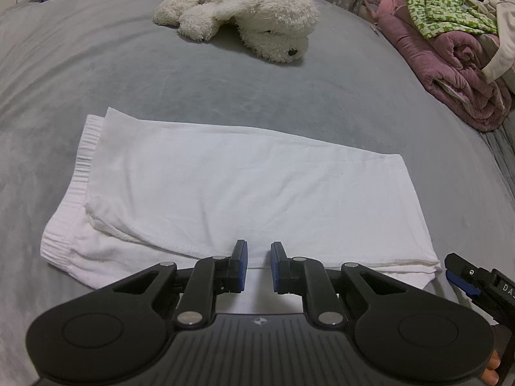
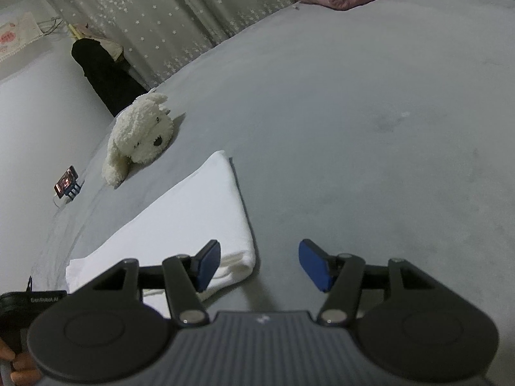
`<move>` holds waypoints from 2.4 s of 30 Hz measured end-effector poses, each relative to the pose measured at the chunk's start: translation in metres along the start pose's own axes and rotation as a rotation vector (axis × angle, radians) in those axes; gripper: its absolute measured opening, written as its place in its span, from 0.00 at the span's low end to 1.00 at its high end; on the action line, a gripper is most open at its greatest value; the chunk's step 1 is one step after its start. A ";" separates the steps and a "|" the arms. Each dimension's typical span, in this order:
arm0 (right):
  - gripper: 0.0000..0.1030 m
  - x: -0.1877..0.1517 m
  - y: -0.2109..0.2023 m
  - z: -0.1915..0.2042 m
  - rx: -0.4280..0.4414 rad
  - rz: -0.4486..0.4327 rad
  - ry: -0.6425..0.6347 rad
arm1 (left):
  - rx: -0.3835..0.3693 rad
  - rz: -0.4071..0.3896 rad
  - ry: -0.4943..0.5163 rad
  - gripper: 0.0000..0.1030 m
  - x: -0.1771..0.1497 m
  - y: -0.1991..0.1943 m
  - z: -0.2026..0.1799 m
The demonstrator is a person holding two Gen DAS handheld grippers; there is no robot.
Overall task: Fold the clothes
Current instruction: 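Move the right gripper to the folded garment edge and grasp it, then lift the white garment edge with the right gripper toward the left gripper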
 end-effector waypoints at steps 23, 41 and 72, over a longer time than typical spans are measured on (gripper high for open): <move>0.27 -0.008 0.025 0.004 0.048 -0.016 0.161 | 0.000 0.003 -0.002 0.13 0.000 0.000 0.000; 0.12 -0.013 0.042 0.013 0.096 -0.075 0.334 | -0.009 0.008 -0.015 0.14 -0.001 0.000 0.000; 0.09 -0.092 0.060 0.188 -0.119 -0.174 -0.893 | -0.390 -0.044 -0.190 0.23 0.022 -0.010 -0.017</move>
Point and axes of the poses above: each gripper's, at about its wrist camera, not at the fingertips, and y roughly the way its jaws point, z to its left, x to its top, the point moved 10 cm from there along y, roughly the way its jaws point, and after that the axes turned 4 degrees about x, right-handed, at the moved point
